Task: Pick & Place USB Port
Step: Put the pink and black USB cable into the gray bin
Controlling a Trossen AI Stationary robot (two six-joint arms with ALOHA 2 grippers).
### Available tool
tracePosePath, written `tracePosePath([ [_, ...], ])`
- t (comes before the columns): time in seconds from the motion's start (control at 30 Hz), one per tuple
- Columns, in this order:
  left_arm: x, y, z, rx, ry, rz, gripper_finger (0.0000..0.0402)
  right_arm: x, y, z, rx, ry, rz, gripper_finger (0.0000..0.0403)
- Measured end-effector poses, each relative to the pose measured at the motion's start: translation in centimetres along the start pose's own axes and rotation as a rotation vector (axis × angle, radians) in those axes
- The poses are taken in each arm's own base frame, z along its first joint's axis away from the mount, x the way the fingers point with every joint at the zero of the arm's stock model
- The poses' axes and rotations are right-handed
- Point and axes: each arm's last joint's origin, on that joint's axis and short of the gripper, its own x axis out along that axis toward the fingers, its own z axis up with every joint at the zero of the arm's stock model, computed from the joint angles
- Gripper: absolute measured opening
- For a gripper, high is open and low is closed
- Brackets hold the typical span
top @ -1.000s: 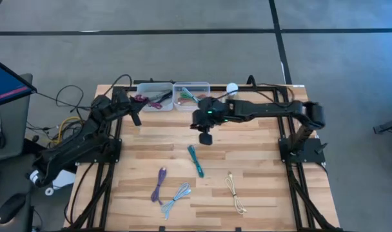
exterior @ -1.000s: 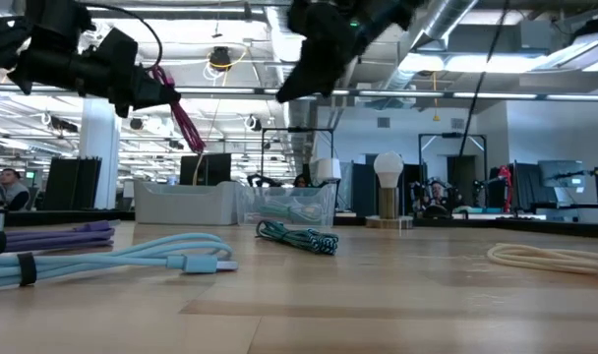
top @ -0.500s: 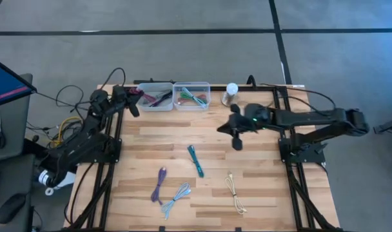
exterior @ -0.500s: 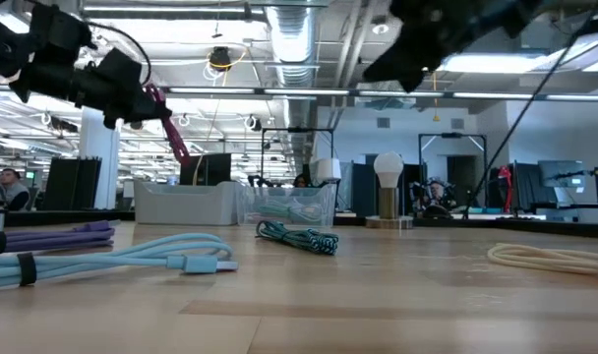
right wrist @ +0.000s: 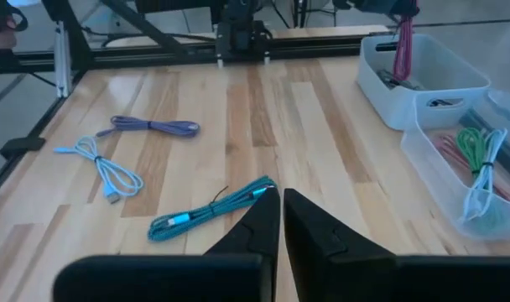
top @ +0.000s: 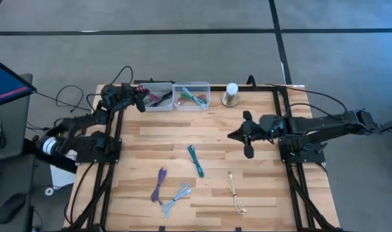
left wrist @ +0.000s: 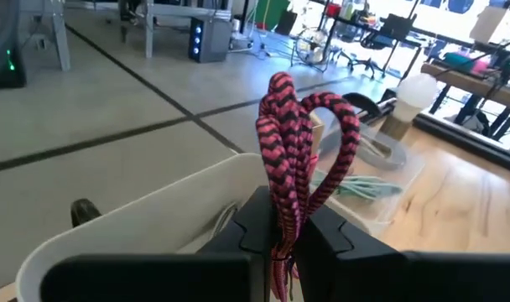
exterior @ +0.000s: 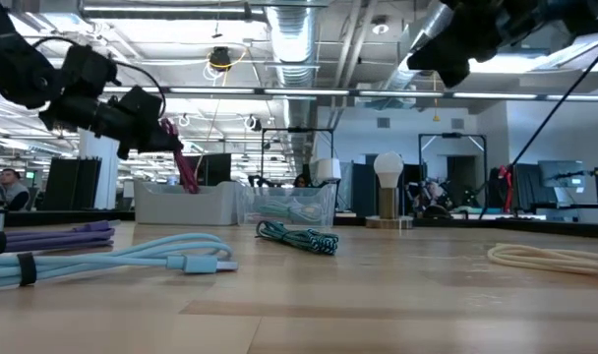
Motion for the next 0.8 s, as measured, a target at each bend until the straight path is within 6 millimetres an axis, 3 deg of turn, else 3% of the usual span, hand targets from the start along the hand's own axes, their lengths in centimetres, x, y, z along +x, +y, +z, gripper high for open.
tracePosePath([
  [0.37, 1.8, 1.2, -2.0, -0.067, 0.039, 0.022, 0.0027, -0.1, 0.7, 0.0, -0.025, -0.005, -0.031, 0.0012],
  [0.8, 2.1, 1.6, -2.5, -0.126, 0.045, 0.114, 0.0086, -0.1, 0.7, 0.0, -0.024, -0.011, -0.031, 0.0012],
])
